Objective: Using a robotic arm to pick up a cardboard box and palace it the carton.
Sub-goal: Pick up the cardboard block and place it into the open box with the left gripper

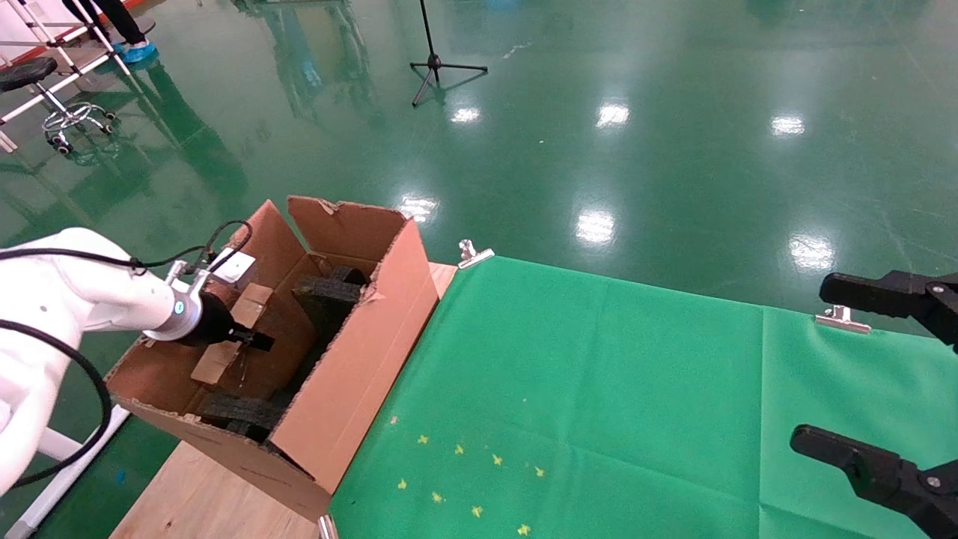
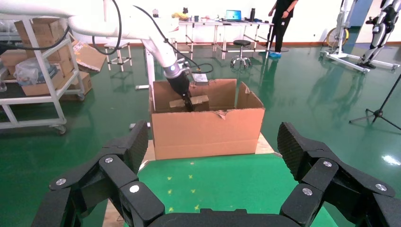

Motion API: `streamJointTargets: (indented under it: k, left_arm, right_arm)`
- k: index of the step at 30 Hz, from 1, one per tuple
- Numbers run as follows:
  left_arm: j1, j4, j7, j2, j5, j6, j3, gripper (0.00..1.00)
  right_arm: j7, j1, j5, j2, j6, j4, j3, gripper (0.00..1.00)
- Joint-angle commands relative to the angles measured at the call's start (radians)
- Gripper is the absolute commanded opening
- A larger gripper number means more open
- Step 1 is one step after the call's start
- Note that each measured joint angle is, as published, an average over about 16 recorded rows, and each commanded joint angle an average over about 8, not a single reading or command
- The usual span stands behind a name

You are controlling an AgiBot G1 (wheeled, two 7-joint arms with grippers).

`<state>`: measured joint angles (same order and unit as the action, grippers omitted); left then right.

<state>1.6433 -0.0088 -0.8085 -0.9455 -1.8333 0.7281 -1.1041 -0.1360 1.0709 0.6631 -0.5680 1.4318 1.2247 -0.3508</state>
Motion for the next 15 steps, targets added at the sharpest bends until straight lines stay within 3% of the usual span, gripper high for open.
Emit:
streamJointTargets:
  k: [1, 6, 15]
  left_arm:
    - [-0.012, 0.001, -0.001, -0.001, 0.009, -0.002, 0.006, 0.37]
    - [-0.024, 0.002, -0.005, -0.001, 0.027, -0.019, 0.019, 0.99]
    - [-0.023, 0.002, -0.005, 0.000, 0.028, -0.017, 0.019, 1.00]
  right_arm:
    - [0.000, 0.000, 0.000, 0.000, 0.000, 0.000, 0.000, 1.00]
    - [0.000, 0.000, 0.000, 0.000, 0.000, 0.000, 0.000, 1.00]
    - [0.000, 0.000, 0.000, 0.000, 0.000, 0.000, 0.000, 1.00]
